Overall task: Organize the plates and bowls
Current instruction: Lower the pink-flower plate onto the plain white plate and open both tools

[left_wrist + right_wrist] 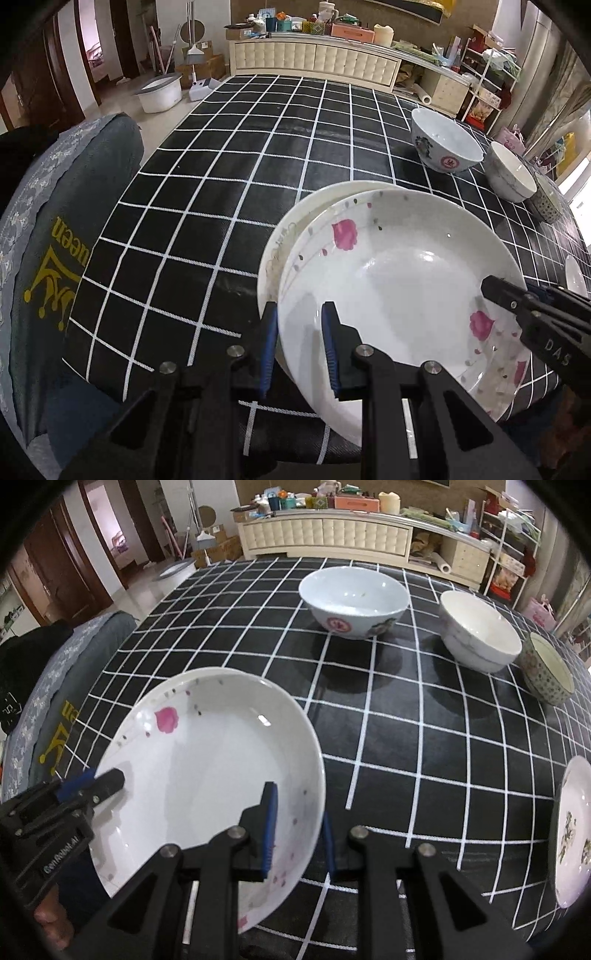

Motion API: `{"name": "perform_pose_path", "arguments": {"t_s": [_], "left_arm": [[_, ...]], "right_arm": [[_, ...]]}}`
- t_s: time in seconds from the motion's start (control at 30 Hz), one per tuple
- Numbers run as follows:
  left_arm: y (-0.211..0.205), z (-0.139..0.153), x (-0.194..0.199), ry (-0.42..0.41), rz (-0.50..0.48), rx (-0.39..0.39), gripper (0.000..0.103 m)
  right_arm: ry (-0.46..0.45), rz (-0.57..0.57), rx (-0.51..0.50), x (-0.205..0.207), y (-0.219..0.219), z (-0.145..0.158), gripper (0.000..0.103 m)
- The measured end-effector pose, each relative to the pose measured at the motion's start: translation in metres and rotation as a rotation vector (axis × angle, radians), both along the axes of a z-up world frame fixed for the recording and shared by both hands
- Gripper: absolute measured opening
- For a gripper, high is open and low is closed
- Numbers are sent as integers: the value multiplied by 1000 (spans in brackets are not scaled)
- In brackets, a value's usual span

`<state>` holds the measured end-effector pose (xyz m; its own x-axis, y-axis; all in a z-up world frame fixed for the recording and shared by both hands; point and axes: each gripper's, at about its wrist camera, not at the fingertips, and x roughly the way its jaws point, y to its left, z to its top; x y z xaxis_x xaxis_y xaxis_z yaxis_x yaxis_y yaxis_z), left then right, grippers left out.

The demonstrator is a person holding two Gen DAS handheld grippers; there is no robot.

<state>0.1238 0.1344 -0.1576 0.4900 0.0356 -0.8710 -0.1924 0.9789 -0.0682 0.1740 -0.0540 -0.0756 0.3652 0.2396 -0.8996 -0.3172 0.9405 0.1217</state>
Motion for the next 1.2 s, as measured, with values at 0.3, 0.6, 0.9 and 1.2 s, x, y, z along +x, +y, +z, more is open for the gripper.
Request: {"name": "perform_pose_path", "arguments": {"t_s": [0.3, 0.6, 0.9, 1.2], "left_arm": [[8, 2, 1, -13, 45, 11, 22], [19, 7, -14, -18, 73, 4, 24], [-3, 33, -22, -54, 20, 27, 37], [-54, 69, -27, -130, -79, 38, 44]], "right_arm": [[-11, 42, -55, -3, 15, -3, 26], [-36, 18, -55, -10, 7, 6, 51], [-122, -15, 46, -22, -20, 42, 53], [-197, -75, 58, -34, -66, 77, 60]]}}
